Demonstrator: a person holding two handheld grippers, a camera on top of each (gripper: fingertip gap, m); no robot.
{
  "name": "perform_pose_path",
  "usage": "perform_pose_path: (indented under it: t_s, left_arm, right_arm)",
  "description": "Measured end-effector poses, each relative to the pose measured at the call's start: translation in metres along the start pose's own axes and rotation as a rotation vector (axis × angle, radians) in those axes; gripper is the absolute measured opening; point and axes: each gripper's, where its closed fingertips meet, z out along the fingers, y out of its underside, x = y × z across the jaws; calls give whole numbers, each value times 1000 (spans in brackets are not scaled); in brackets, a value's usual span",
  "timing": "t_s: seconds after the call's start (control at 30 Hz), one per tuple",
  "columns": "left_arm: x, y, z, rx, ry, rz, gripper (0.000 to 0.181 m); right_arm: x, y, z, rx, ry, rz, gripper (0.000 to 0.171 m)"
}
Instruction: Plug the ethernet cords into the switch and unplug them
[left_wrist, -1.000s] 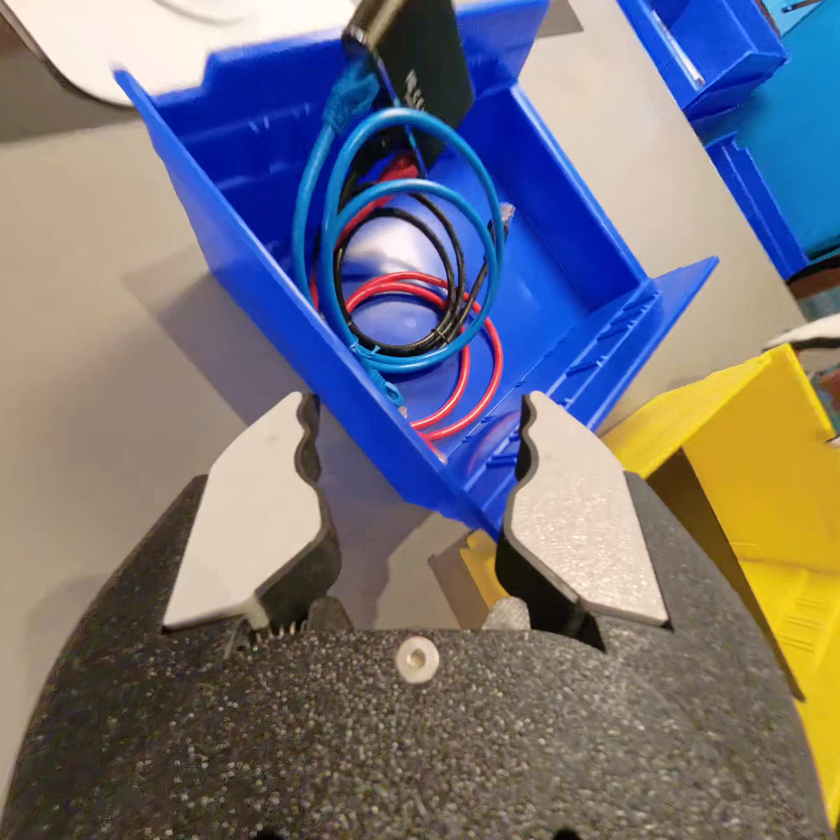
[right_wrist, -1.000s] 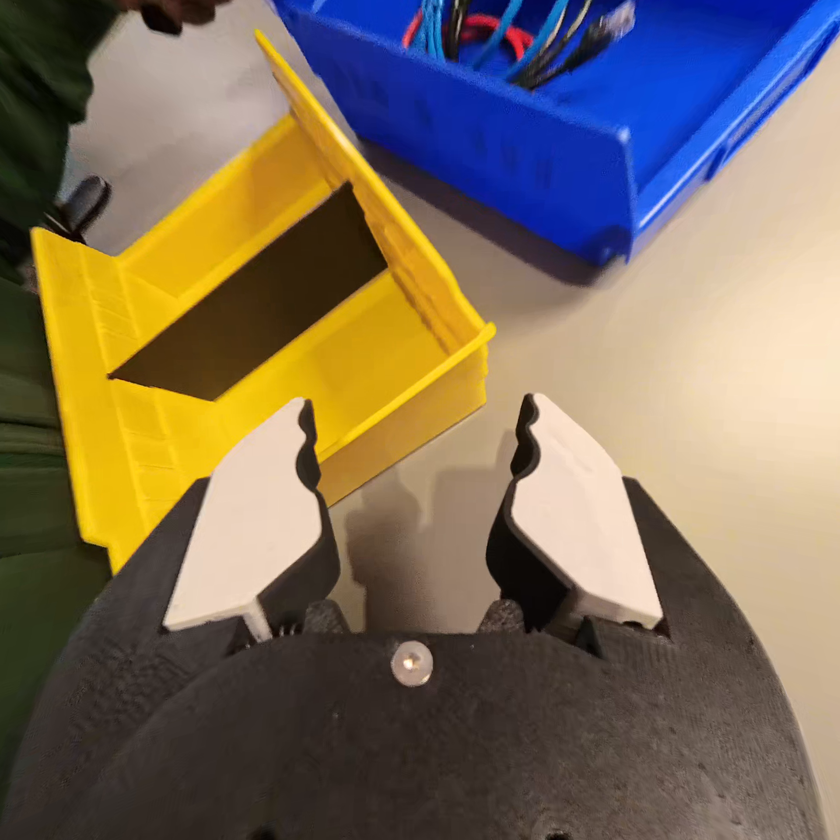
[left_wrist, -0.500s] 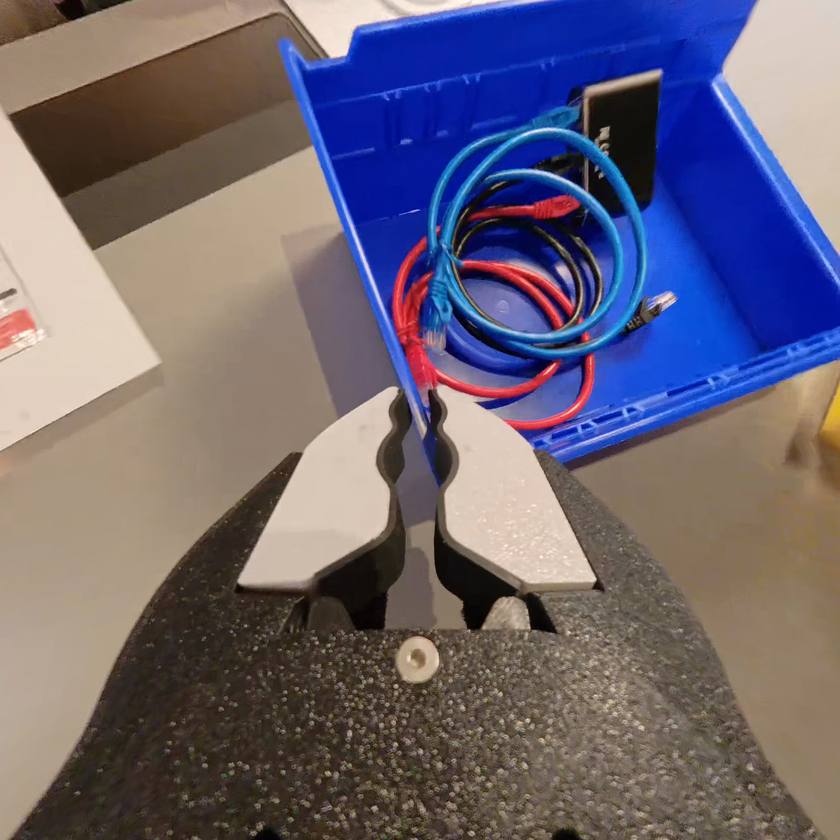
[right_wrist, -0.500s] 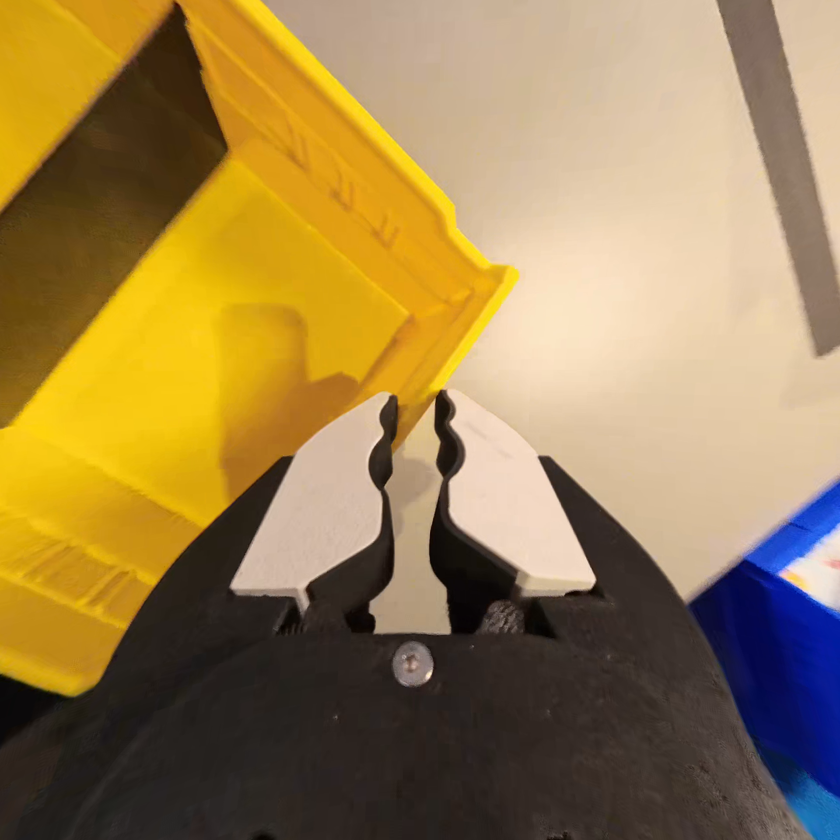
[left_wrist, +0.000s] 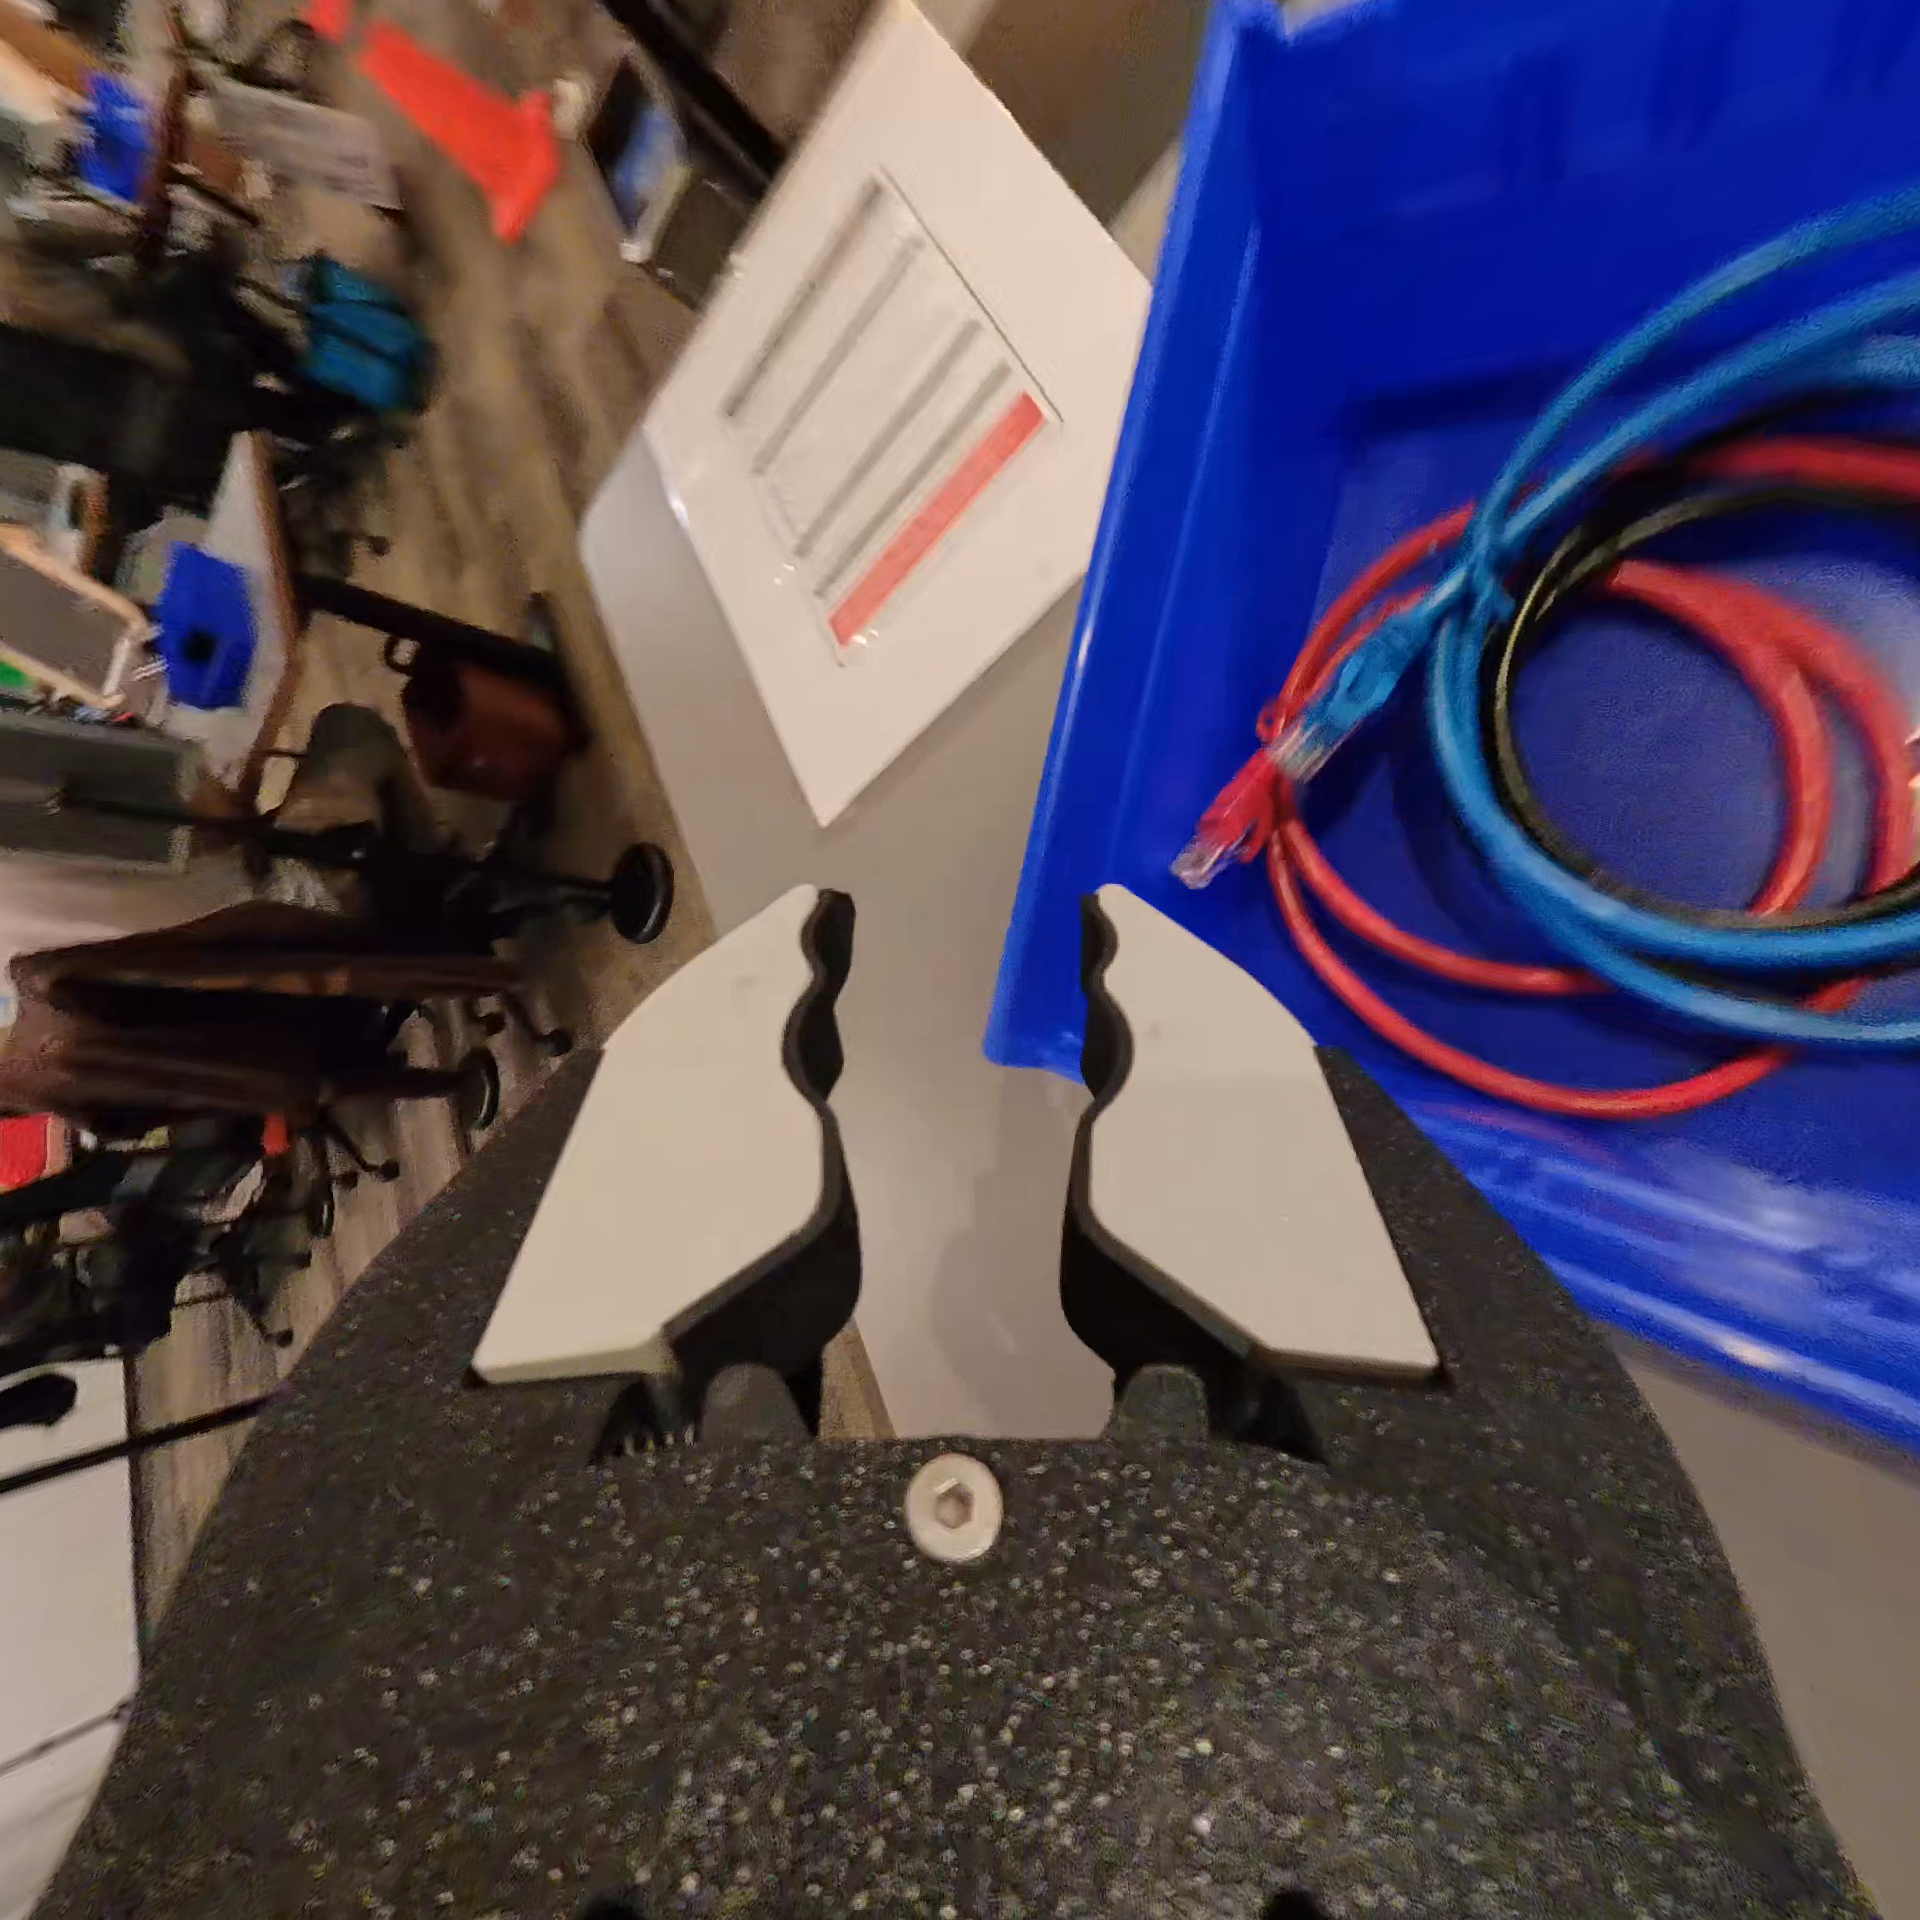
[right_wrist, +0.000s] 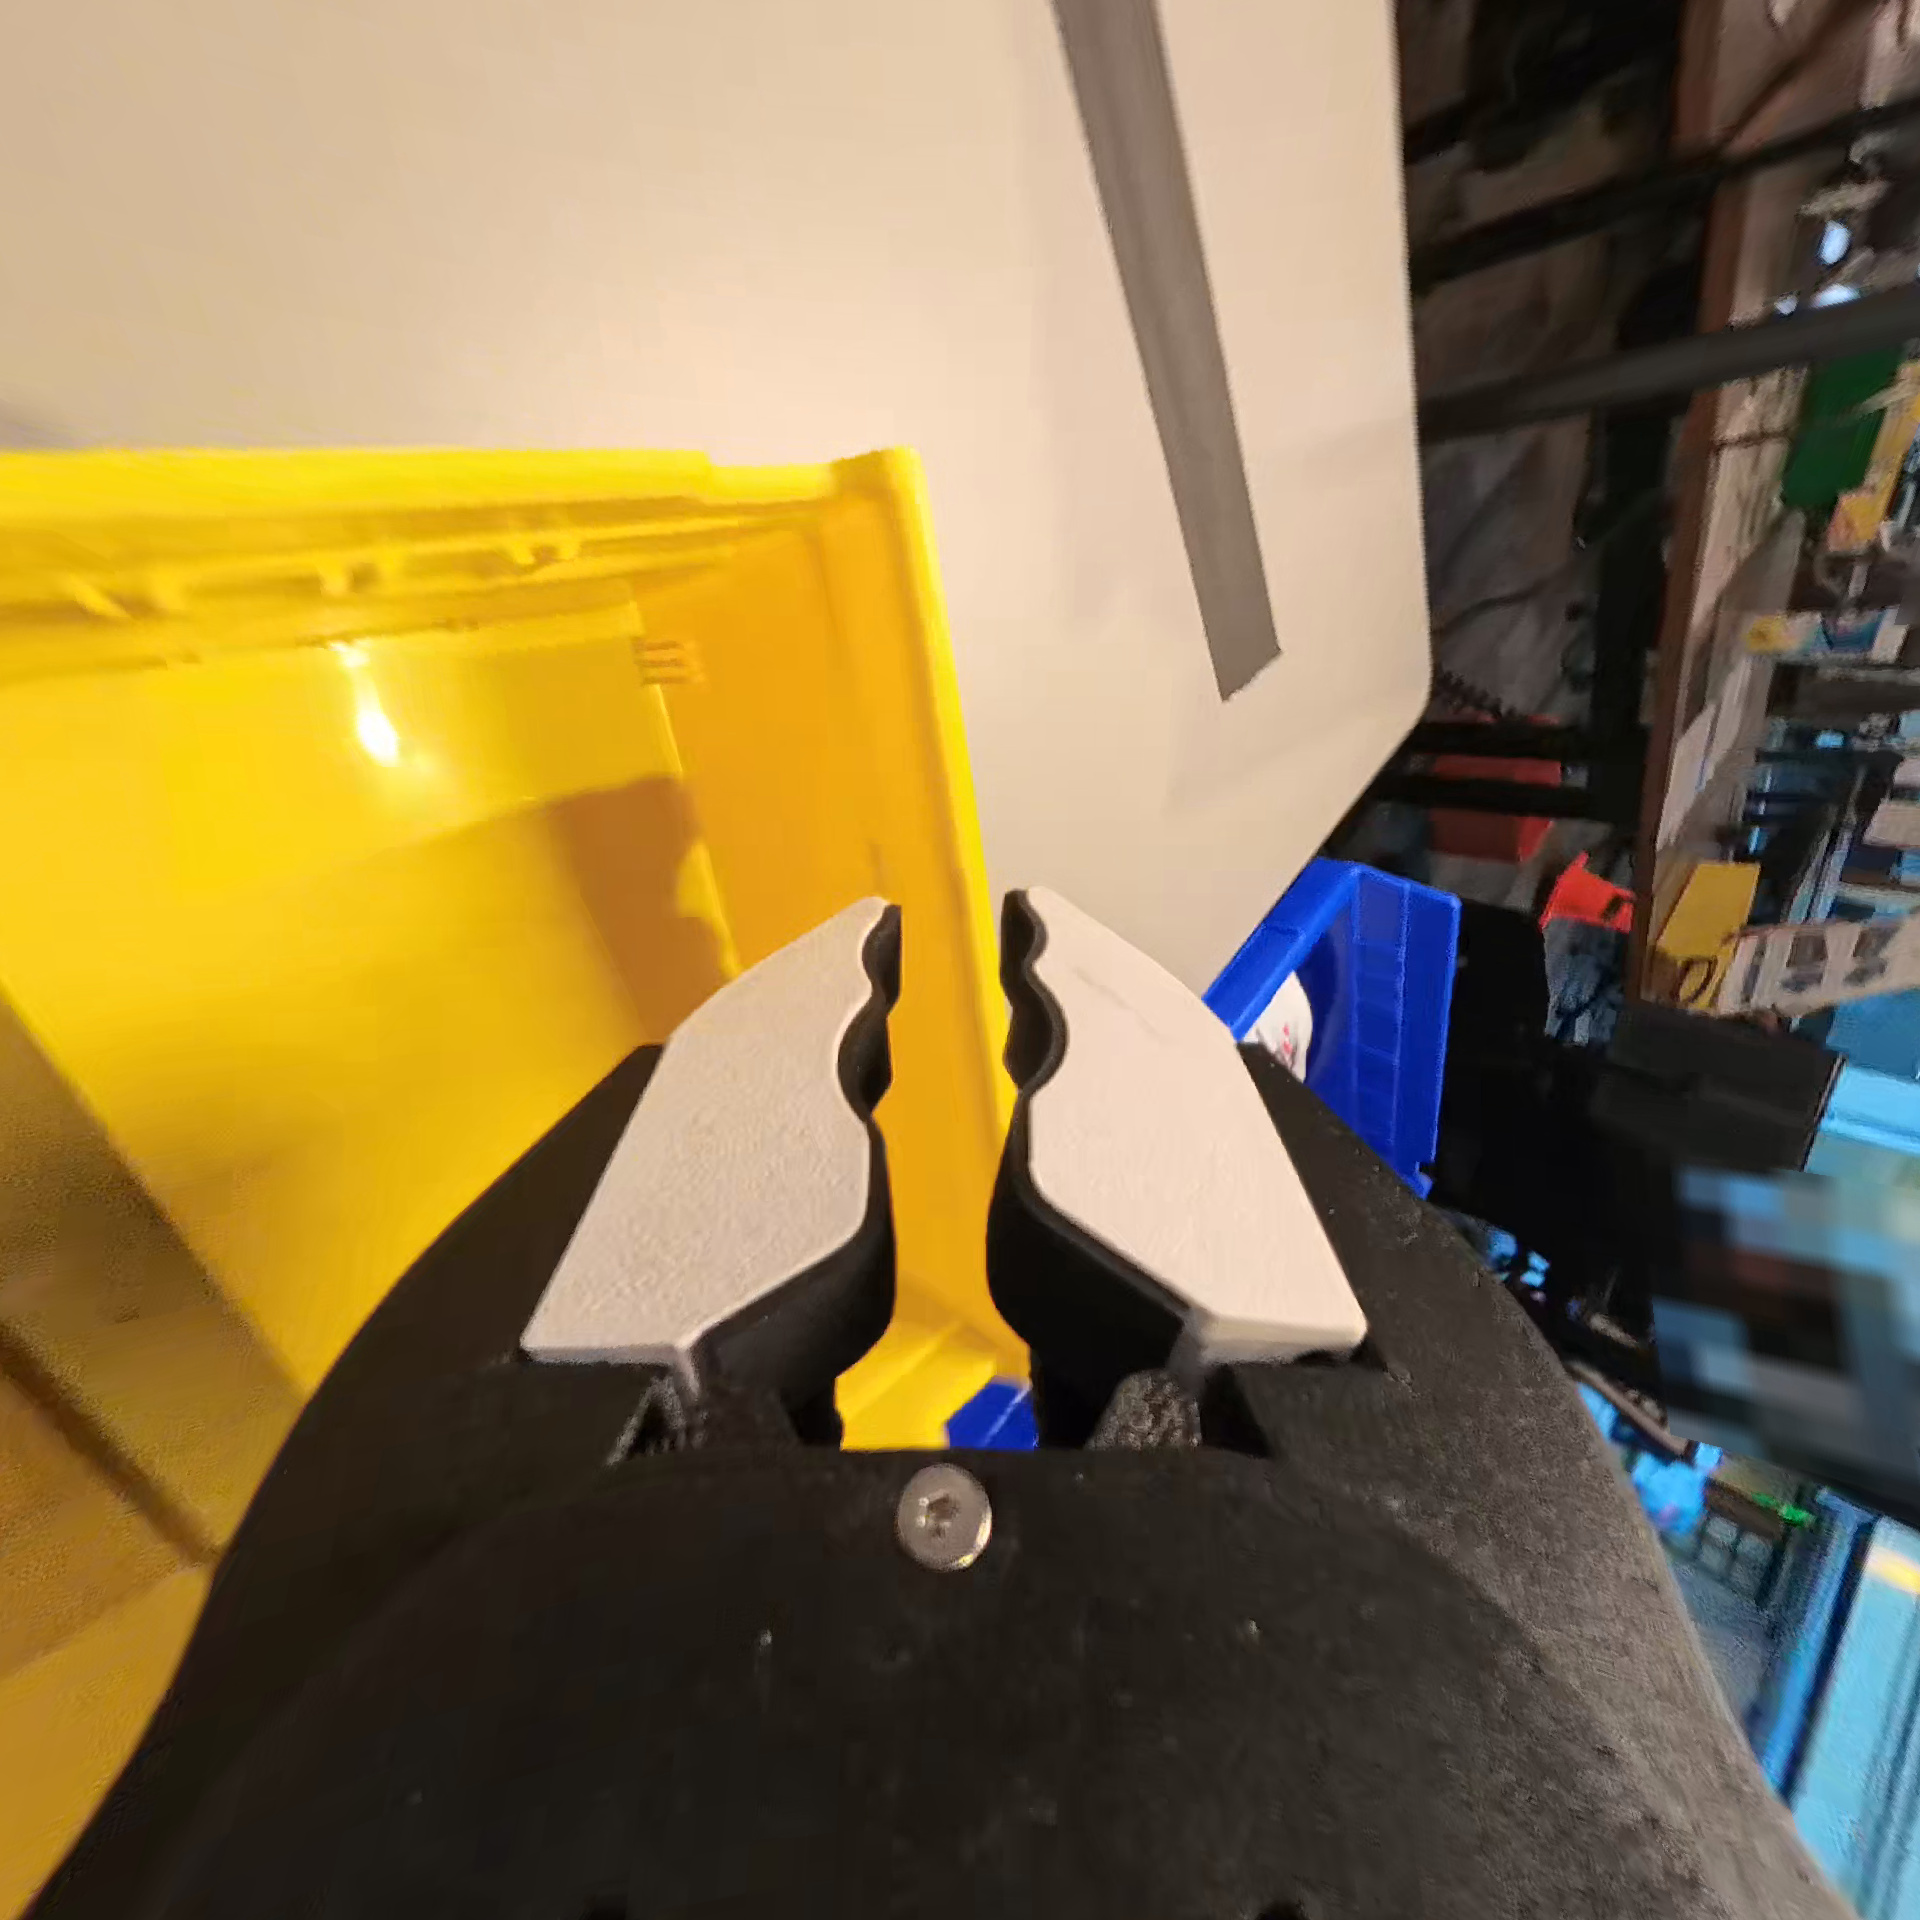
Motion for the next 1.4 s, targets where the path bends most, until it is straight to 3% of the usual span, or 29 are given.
perform_pose_path:
  t_s: [0.03, 0.1, 0.3, 0.4, 0.5, 0.63, 0.8, 0.9, 0.97, 1.1, 1.23, 1.4]
  left_arm:
    - [1, -8, -13, 20, -24, -40, 47]
    - [27, -30, -42, 85, 25, -160, 55]
    - [183, -121, -119, 424, 380, -449, 76]
    - [247, -135, -105, 408, 422, -542, 89]
    - [279, -141, -78, 367, 366, -618, 96]
    - [279, -146, -59, 315, 178, -602, 97]
    - [279, -150, -39, 240, 76, -554, 90]
    - [273, -146, -31, 212, 11, -492, 63]
    - [268, -139, -36, 224, -9, -472, 44]
    - [263, -104, -56, 210, -28, -445, 30]
    - [244, -77, -71, 195, -132, -435, 36]
    - [234, -77, -49, 183, -157, -434, 44]
  right_arm:
    - [0, 1, -10, 8, 15, 38, 21]
    - [-11, 0, -35, 42, 12, 122, 28]
    - [-95, -16, -107, 265, -128, 352, 47]
    - [-120, -9, -122, 303, -82, 458, 55]
    - [-137, -4, -139, 381, -89, 613, 64]
    - [-165, -17, -160, 569, -247, 859, 79]
    - [-212, -45, -133, 544, -312, 957, 87]
    - [-212, -42, -106, 465, -165, 921, 58]
    - [-205, -38, -102, 468, -96, 897, 47]
    - [-189, -9, -103, 425, 37, 818, 25]
    - [-178, 12, -98, 387, 62, 834, 20]
    - [-162, 12, -84, 349, 145, 796, 14]
